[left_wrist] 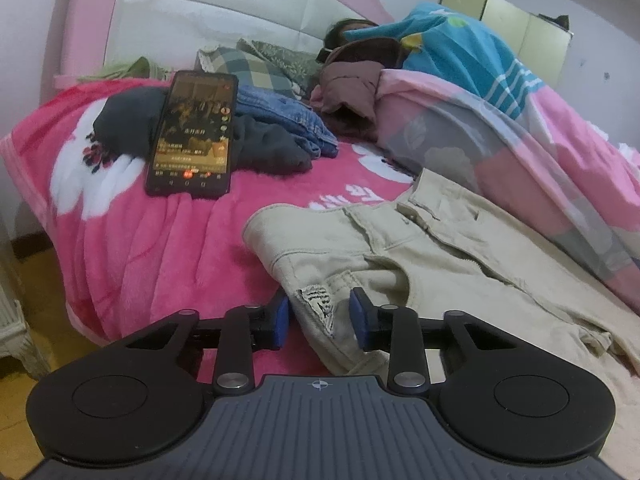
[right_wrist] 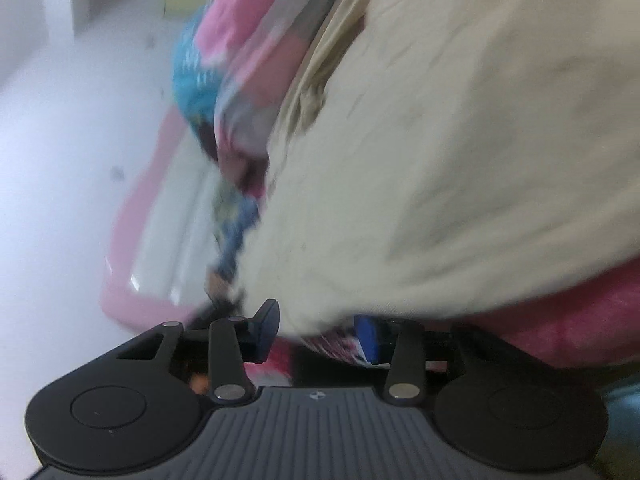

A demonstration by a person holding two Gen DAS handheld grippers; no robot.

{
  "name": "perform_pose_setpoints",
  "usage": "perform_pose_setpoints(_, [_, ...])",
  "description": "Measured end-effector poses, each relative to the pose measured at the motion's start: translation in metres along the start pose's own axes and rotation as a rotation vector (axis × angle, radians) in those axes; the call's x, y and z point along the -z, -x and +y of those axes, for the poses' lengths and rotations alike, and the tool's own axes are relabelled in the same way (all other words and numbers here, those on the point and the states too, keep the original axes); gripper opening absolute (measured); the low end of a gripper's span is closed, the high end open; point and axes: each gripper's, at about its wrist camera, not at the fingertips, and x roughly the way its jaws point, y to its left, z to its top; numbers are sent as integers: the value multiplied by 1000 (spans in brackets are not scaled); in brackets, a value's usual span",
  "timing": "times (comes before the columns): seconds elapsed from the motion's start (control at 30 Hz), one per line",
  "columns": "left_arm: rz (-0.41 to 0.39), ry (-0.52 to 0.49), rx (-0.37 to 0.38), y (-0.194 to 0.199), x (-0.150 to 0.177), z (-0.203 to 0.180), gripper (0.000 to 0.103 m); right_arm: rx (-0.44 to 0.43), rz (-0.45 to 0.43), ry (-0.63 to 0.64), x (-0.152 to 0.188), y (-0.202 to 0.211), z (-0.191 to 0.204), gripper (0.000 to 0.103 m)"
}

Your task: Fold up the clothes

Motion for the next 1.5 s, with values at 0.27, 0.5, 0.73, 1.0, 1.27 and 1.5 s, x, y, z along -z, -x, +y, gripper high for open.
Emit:
perform_pose_setpoints(0.27, [11, -86, -26, -3, -21, -20, 20, -69, -15, -103, -12, -5, -18, 42])
perform_pose_setpoints(0.5, [15, -156, -52, -1, -32, -39, 13, -50, -9, -126, -21, -18, -17, 24])
perform_pose_setpoints(0.73, [-60, -234, -6, 7, -48, -67, 7, -10, -97, 110, -36, -5, 23, 6])
perform_pose_setpoints(1.0, [-115, -225, 113, -18, -79, -105, 7, 70, -220, 384, -88, -1, 85, 5])
perform_pose_setpoints(1.27, [-108, -224, 167, -84, -106, -157, 7, 131, -302, 469, -171, -31, 124, 4])
perform_pose_setpoints(1.5, [8, -223, 180, -159, -110, -188, 10, 210, -287, 399, -241, -75, 105, 4])
